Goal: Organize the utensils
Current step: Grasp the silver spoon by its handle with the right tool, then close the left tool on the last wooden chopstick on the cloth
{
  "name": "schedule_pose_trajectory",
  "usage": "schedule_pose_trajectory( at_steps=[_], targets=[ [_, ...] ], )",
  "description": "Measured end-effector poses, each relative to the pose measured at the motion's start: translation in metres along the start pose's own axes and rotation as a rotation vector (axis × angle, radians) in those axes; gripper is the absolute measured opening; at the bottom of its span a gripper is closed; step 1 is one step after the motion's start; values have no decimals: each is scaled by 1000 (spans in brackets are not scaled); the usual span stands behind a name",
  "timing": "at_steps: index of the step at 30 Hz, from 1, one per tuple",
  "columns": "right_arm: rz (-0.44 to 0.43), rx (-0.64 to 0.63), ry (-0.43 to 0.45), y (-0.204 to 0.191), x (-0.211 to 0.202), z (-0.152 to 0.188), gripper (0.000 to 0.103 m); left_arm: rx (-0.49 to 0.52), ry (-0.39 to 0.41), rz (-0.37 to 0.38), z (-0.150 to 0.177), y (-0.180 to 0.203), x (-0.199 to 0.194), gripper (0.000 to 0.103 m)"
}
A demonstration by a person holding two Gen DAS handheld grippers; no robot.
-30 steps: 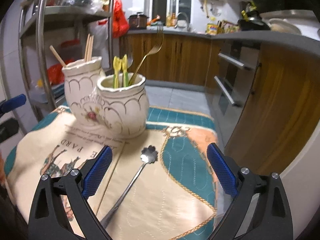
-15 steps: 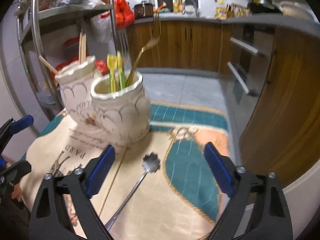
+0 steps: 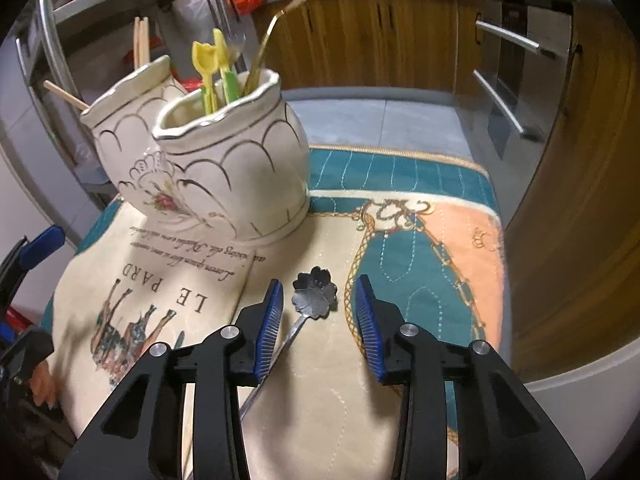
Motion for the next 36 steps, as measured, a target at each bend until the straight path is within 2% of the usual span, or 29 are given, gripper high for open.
schedule_pose_trajectory(
  at_steps=[5,11,14,17,23,28,33,36],
  targets=[
    [-2,-4,-17,0,7,0,11,2,-15,1,0,2,3,97],
    [-33,-6,16,-1,-3,3,4,17,-33,-15,-4,11,7,97],
    [-33,-21,47,-3,-14,5,4,25,-52,-28,-6,20,10,97],
    [-29,-46,97,-5,-30,7,3,27,-77,-43,-7,29,15,97],
    [-5,-65,222,-3,-66,7,3,-8,-137,-7,-5,44,27,96],
    [29,-99,341,-5,-93,7,3,-21,-212,17,0,58,42,81],
    [83,-132,465,-8,-120,11,3,-22,-264,21,3,71,53,57],
    [124,-133,540,-8,-134,11,3,-12,-283,21,4,80,58,50]
  ],
)
Point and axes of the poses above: each gripper's, at about its wrist camera, not at the fingertips, and x roughly the way its jaws point, y to its right, z to its underside, the point moved 1 cm from there along x, roughly the way its jaws point, and after that the axes turned 6 degrees about x, right-handed, at the moved point
